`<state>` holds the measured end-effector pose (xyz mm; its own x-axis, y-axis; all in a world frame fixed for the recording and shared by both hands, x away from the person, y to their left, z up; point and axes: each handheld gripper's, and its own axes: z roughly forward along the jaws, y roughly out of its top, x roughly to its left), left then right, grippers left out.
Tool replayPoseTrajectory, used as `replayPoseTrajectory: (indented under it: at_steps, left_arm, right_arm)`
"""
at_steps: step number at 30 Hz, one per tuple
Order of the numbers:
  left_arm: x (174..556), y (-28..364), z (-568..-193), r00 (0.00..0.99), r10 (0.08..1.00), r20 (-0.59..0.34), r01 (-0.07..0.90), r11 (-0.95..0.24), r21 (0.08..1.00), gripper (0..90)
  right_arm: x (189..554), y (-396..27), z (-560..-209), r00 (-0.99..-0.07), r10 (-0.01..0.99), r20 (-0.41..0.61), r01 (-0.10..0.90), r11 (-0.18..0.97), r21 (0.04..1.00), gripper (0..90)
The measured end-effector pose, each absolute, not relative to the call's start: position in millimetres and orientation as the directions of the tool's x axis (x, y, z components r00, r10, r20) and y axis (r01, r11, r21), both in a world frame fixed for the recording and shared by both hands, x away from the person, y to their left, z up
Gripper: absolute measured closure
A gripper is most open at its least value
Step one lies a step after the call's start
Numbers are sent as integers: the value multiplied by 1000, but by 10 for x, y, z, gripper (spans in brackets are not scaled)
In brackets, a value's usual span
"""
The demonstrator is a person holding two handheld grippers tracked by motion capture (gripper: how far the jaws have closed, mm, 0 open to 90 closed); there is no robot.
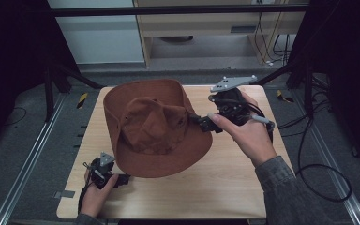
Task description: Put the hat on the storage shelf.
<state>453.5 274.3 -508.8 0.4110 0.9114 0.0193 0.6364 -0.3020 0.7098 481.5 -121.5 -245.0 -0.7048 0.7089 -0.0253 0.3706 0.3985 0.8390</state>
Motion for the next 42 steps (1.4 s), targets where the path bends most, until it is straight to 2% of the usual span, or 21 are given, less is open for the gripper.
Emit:
replayPoseTrajectory:
  at_steps: [16, 27, 32, 42]
  left_arm:
    - [4530, 2742, -5090, 412, 911, 19, 635, -301, 711, 0]
    - [4529, 2744, -5088, 414, 910, 20, 636, -305, 709, 0]
    - [4523, 2740, -5089, 412, 911, 17, 638, -301, 709, 0]
    - [4524, 2745, -5085, 417, 909, 25, 637, -311, 705, 0]
  right_arm:
    - [4769, -1491, -2570, -678, 735, -16, 384, 372, 845, 49]
    - [4649, -1908, -2788, -611, 791, -22, 400, 333, 854, 94]
    - [4581, -2158, -3039, -575, 818, -25, 415, 318, 852, 95]
    - [4589, -2488, -3904, -536, 844, 1, 510, 322, 797, 103]
